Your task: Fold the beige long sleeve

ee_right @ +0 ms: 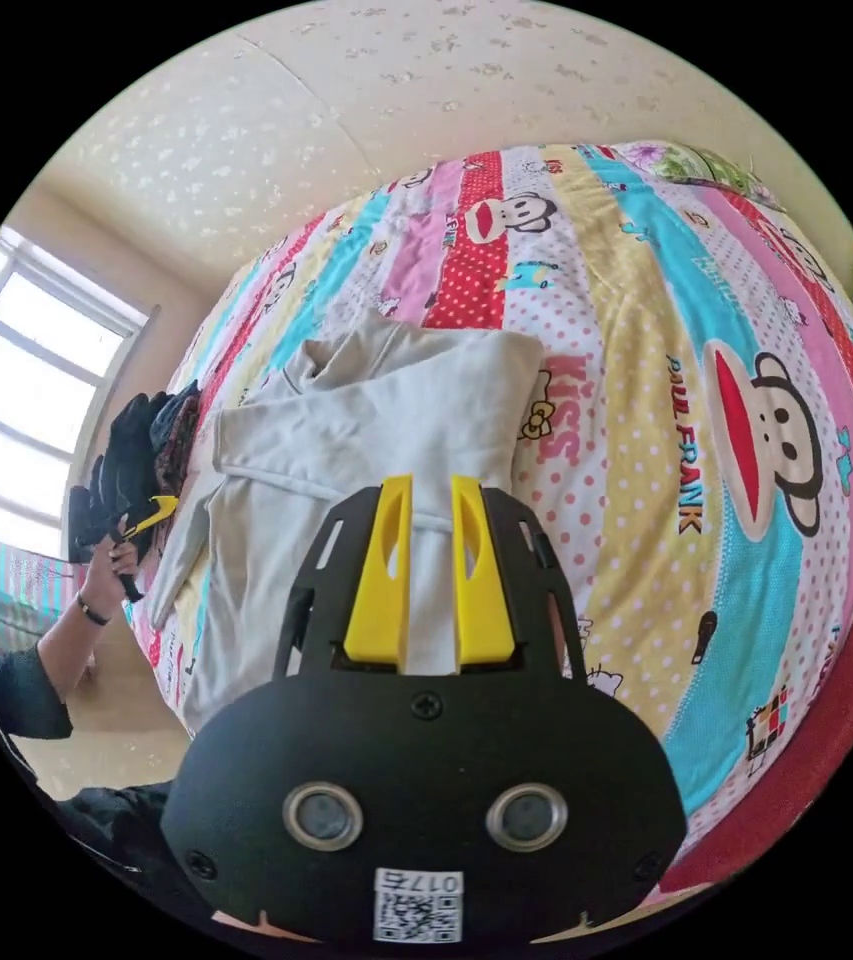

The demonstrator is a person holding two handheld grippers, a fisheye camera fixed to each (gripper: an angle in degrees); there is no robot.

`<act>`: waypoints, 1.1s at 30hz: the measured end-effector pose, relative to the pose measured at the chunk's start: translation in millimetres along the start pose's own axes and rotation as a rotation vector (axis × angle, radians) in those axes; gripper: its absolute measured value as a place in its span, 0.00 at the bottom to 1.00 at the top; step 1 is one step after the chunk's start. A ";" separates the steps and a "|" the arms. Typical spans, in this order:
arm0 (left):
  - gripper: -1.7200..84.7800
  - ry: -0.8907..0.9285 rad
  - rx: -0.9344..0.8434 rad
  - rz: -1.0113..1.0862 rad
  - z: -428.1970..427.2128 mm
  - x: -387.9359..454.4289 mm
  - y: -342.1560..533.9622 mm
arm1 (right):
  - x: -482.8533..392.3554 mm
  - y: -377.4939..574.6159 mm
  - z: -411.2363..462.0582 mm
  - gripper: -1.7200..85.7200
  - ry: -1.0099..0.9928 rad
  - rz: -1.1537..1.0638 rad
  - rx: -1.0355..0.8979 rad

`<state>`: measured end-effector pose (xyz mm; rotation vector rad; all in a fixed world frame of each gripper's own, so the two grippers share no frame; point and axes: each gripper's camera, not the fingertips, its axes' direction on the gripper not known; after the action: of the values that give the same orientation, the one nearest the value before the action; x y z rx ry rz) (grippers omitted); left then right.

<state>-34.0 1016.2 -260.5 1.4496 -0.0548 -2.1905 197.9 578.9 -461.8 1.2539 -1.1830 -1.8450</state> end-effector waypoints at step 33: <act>0.08 0.444 0.453 -0.737 -284.4 -199.8 171.7 | -388.1 249.1 180.3 0.16 -0.141 -1.066 -0.269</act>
<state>340.6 1021.0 -160.7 2.5016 0.1767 -2.4248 173.2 863.2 -57.2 1.7795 -0.2342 -2.7333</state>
